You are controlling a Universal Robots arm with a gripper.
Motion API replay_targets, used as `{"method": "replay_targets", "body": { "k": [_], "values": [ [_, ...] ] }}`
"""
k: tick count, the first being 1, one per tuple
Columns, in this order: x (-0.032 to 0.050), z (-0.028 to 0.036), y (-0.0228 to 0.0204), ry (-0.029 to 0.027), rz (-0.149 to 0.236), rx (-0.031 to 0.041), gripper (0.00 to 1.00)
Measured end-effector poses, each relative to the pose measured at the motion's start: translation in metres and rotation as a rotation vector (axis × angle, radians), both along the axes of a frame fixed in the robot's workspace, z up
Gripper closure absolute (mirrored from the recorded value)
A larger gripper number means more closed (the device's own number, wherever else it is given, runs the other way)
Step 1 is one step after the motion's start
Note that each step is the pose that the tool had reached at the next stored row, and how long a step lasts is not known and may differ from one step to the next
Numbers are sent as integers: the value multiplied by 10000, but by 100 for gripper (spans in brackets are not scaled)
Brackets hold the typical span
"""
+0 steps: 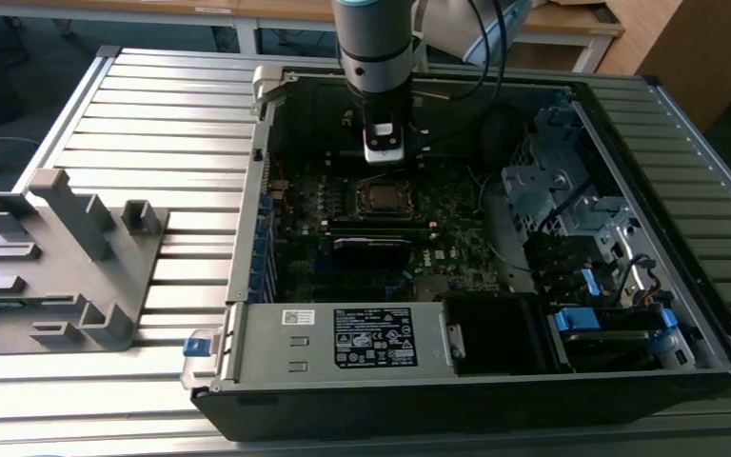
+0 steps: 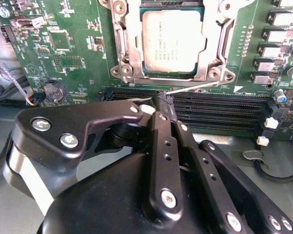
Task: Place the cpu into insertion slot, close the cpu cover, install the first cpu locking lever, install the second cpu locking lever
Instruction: 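Install the first cpu locking lever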
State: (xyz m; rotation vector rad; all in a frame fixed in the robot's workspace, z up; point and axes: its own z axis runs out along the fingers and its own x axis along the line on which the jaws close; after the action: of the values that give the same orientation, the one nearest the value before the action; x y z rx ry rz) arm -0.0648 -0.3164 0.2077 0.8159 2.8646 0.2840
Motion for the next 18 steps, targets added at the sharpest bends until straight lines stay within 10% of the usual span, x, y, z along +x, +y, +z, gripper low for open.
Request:
{"method": "replay_targets", "body": {
  "k": [18],
  "values": [
    [28, -22, -1, -53, 1, -6, 90]
  ]
}}
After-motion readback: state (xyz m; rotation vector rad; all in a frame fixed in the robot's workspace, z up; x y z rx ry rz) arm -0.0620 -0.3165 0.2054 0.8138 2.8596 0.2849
